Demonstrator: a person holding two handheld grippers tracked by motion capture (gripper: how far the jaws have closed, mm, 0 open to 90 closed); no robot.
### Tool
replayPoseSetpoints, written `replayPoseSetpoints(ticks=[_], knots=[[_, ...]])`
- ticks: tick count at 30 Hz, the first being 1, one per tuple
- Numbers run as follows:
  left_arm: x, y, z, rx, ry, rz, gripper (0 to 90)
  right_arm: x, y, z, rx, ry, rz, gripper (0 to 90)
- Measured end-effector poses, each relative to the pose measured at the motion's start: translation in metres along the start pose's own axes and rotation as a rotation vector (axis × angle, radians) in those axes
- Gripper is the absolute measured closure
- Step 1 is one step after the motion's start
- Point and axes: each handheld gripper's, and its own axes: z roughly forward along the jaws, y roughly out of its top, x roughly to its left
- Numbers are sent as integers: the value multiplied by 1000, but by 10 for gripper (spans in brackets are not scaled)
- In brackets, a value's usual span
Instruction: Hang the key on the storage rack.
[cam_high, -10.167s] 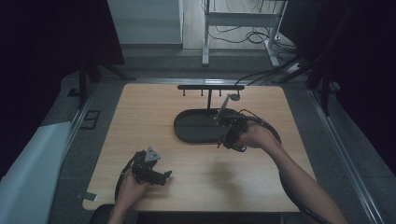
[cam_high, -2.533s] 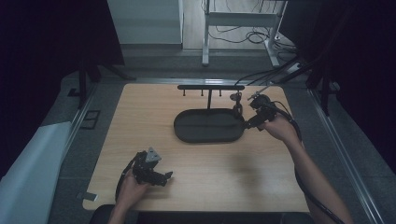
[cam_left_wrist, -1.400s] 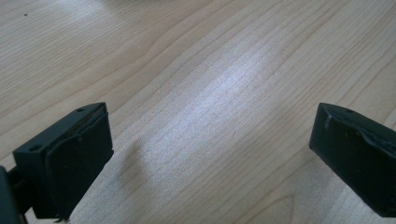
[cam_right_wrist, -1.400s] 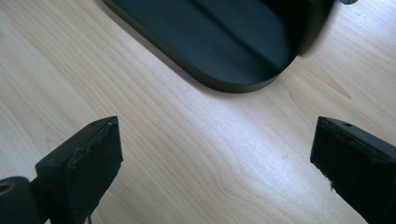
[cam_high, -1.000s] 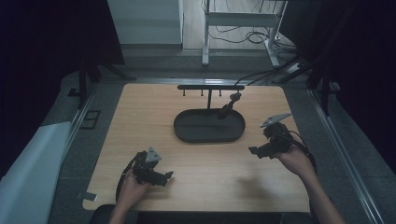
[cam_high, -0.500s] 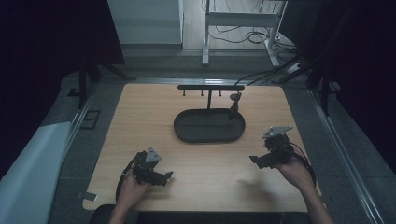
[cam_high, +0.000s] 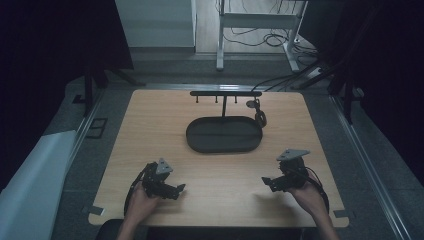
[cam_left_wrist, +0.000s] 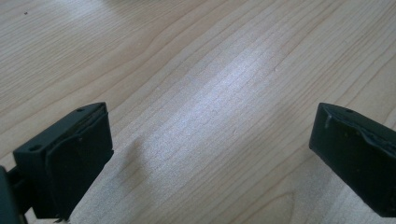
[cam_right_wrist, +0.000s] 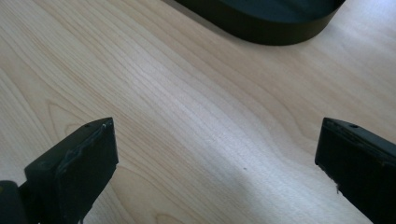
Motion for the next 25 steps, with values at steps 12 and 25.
replayPoseSetpoints(ticks=[12,25], knots=[[-1,0,0,3,0,7,0,10,-25,25,-7,-10,6,0],[-2,2,2,7,-3,13,0,21,-31,37,22,-6,-40,0]])
